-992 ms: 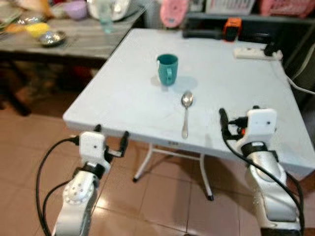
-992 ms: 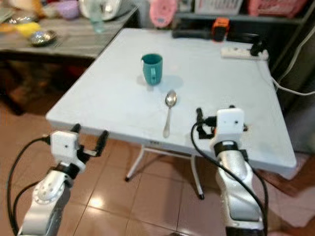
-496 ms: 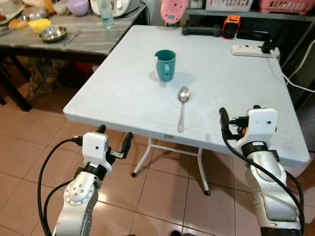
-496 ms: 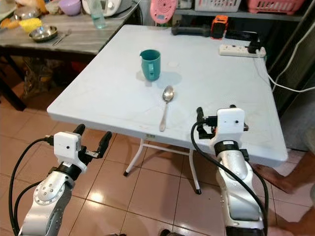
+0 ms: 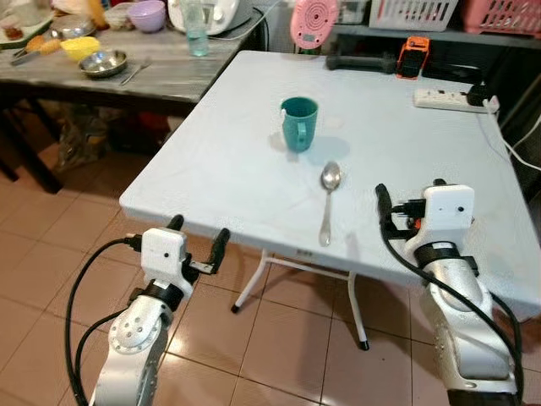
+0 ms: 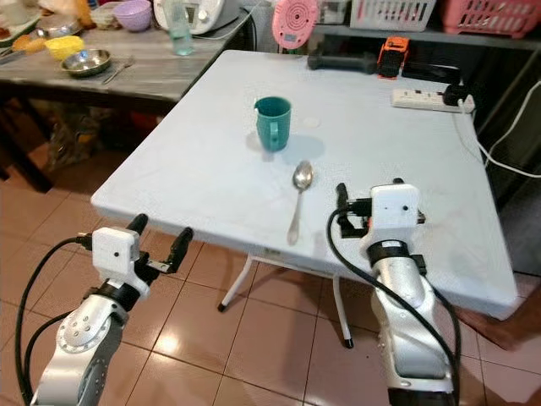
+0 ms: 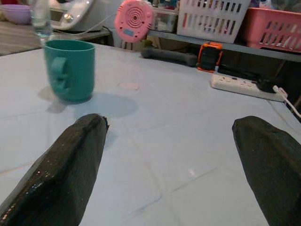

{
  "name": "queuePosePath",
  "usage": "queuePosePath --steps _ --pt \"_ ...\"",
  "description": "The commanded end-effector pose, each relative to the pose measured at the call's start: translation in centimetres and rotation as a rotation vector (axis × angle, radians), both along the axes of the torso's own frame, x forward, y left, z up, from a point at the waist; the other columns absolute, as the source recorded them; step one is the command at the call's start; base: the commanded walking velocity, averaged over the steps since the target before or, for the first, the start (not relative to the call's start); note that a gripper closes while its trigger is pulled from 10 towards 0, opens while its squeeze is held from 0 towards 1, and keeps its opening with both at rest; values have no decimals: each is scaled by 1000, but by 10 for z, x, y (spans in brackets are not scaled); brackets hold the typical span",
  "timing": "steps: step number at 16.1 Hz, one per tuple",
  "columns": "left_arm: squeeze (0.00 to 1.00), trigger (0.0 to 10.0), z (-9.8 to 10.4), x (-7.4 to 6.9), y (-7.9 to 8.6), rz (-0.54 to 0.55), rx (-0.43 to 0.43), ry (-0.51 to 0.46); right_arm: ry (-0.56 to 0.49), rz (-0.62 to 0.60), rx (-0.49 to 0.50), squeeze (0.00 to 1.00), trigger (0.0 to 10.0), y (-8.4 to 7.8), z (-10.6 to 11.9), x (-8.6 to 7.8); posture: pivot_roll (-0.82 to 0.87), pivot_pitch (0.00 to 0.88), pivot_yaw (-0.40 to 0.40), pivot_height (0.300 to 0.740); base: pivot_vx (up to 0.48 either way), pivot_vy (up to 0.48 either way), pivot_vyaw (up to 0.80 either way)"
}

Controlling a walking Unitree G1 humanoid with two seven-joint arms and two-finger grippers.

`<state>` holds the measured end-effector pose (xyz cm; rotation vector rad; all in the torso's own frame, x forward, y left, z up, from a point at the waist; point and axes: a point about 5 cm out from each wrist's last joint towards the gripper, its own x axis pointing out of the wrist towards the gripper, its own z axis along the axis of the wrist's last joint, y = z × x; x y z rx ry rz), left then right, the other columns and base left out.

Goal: Setting the table

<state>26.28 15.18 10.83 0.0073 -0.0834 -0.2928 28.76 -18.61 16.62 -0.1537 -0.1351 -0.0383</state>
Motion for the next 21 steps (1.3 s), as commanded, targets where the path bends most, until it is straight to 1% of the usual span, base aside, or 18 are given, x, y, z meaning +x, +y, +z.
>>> queuePosePath --steps 1,6,9,10,12,15,21 --pt "0 10000 -1 -1 5 5 12 1 -1 21 2 0 10000 5 0 1 -68 104 36 740 364 0 0" --pt "0 10000 -2 -2 4 -1 4 8 2 22 5 0 10000 7 -1 0 -68 109 42 740 349 0 0" --pt "0 10000 -4 -4 1 -24 -12 22 7 41 18 0 10000 9 -2 -2 -68 113 44 740 0 0 0" --pt "0 10000 -10 -4 -1 -34 -1 61 14 52 30 0 10000 11 -5 -5 -68 118 47 740 0 0 0" --pt "0 10000 -12 -7 -1 -48 15 65 18 64 39 0 10000 14 -6 -7 -67 122 51 740 0 0 0" --pt "0 10000 -12 -8 0 -52 7 67 23 70 47 0 10000 17 -8 -8 -66 124 55 740 0 0 0" --pt "0 10000 -12 -9 -1 -58 9 72 22 74 39 0 10000 17 -8 -7 -65 125 54 740 0 301 0"
